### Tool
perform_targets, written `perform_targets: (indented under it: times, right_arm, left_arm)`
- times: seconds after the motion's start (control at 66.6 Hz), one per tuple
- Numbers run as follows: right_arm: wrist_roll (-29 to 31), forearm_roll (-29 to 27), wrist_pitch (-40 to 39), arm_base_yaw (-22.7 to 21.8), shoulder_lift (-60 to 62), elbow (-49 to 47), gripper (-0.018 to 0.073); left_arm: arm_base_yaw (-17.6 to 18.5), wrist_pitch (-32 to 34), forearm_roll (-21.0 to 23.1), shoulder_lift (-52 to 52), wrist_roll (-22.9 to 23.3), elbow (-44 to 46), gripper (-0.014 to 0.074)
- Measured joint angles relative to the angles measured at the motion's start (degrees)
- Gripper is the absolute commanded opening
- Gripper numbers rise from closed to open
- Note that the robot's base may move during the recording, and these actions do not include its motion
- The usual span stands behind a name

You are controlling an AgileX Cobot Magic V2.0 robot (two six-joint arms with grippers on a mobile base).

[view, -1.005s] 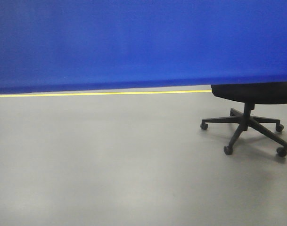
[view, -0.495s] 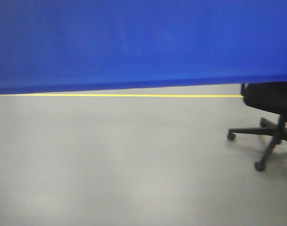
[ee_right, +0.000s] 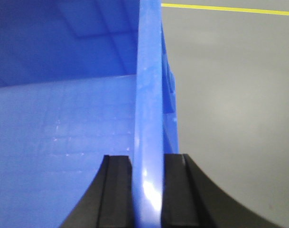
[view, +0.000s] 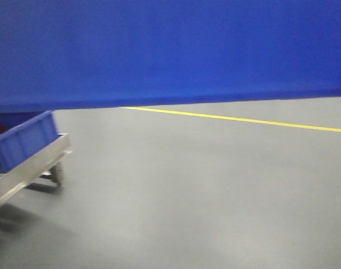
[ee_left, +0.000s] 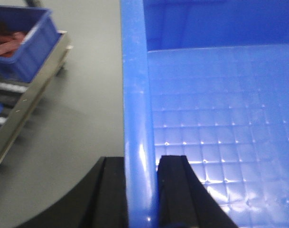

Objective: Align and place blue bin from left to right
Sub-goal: 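Approach the other roller rack with the held bin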

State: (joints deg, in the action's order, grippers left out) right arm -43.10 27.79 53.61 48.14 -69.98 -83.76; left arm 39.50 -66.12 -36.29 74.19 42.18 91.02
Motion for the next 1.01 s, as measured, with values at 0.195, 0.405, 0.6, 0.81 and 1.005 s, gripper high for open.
perform_targets:
  times: [0.195,0.405,0.6,0.81,1.005]
  right_arm:
    - [0.00,0.00,0.00,0.00,0.00,0.00,-0.0078]
    - [0.00,0.00,-0.04,0.00,0.00,0.00,-0.0078]
    - [0.00,0.00,-0.04,0.00,0.00,0.00,-0.0078]
    - [0.00,0.00,-0.04,0.00,0.00,0.00,-0.0078]
    - [0.00,0.10,-0.04,0.00,0.00,0.00,-0.0078]
  left_arm:
    - [0.00,0.00,0.00,0.00,0.00,0.00,-0.0111]
    - [0.00,0.00,0.00,0.00,0.00,0.00,-0.0111]
    - [0.00,0.00,0.00,0.00,0.00,0.00,-0.0111]
    - [0.00,0.00,0.00,0.00,0.00,0.00,-0.0111]
    - [0.00,0.00,0.00,0.00,0.00,0.00,-0.0111]
